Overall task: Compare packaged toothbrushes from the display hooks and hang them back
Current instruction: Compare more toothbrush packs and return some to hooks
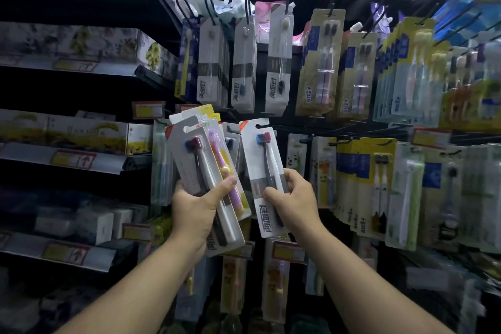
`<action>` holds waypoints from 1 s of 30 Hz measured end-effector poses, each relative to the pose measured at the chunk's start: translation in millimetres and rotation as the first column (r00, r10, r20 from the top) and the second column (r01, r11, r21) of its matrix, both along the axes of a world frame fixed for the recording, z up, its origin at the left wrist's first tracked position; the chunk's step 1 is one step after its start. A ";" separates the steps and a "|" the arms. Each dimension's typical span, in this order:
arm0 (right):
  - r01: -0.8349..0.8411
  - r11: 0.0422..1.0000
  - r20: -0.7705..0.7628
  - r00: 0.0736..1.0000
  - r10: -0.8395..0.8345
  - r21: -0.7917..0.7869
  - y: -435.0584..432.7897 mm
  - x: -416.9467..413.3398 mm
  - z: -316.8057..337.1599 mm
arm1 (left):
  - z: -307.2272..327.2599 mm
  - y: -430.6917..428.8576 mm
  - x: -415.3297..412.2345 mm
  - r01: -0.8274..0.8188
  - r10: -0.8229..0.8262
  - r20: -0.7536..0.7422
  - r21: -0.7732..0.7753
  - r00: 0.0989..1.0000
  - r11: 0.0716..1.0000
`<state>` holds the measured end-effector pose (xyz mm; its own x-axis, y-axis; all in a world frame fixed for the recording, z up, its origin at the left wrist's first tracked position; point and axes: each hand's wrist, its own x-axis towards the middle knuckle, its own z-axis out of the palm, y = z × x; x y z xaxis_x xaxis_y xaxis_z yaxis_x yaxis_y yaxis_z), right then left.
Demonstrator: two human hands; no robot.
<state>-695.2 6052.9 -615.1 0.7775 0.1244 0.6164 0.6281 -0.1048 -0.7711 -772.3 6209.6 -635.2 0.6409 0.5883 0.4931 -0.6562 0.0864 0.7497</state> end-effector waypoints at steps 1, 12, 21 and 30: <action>0.022 1.000 0.016 1.000 -0.022 0.001 2.9 2.6 -3.9 | -2.8 3.6 1.8 -0.007 0.007 -0.004 0.010 1.000 1.000; 0.079 0.996 0.002 0.997 -0.080 0.028 30.4 24.3 -14.9 | -19.2 20.5 13.7 -0.027 0.029 -0.031 0.071 0.999 0.997; 0.209 0.955 -0.075 0.970 -0.230 -0.212 41.9 41.5 -11.9 | -21.9 17.2 16.0 -0.021 0.025 -0.044 0.104 0.999 0.994; -0.067 0.997 -0.047 0.997 0.065 -0.042 25.0 -9.8 5.0 | -11.7 -3.7 7.4 -0.051 0.064 -0.077 0.152 0.995 0.987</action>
<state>-705.0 6077.8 -610.1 0.7939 0.2022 0.5735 0.5991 -0.0984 -0.7946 -764.9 6205.9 -646.8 0.6500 0.5485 0.5259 -0.5927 -0.0672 0.8026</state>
